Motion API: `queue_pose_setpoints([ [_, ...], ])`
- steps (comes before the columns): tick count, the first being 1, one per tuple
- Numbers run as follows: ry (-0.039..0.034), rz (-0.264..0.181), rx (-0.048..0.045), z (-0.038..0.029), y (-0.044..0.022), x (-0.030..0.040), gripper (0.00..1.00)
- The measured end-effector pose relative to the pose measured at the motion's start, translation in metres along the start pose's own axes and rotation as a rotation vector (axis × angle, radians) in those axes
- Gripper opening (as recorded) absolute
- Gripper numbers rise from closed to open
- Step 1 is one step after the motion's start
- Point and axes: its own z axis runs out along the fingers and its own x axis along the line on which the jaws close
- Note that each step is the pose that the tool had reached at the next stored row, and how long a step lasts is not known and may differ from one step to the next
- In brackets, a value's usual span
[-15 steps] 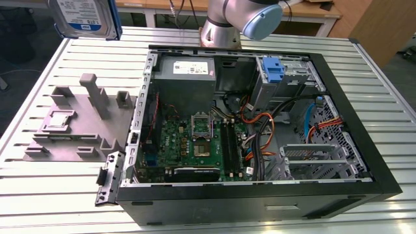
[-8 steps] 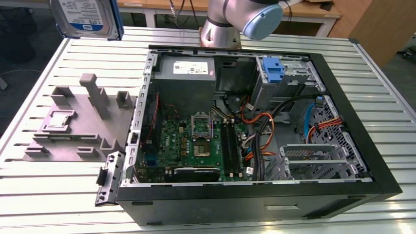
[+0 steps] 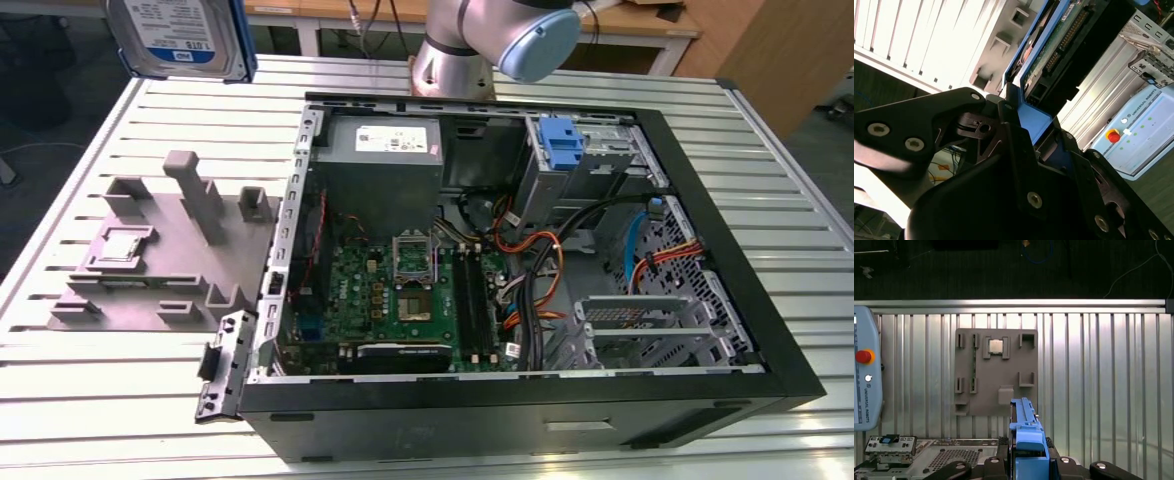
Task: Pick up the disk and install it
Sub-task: 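Pick up the disk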
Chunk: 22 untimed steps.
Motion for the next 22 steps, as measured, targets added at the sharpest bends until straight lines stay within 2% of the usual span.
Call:
queue_pose_setpoints([
  [22, 0.0, 0.0, 0.0, -0.0001, -0.0062, -0.0001, 0.37],
])
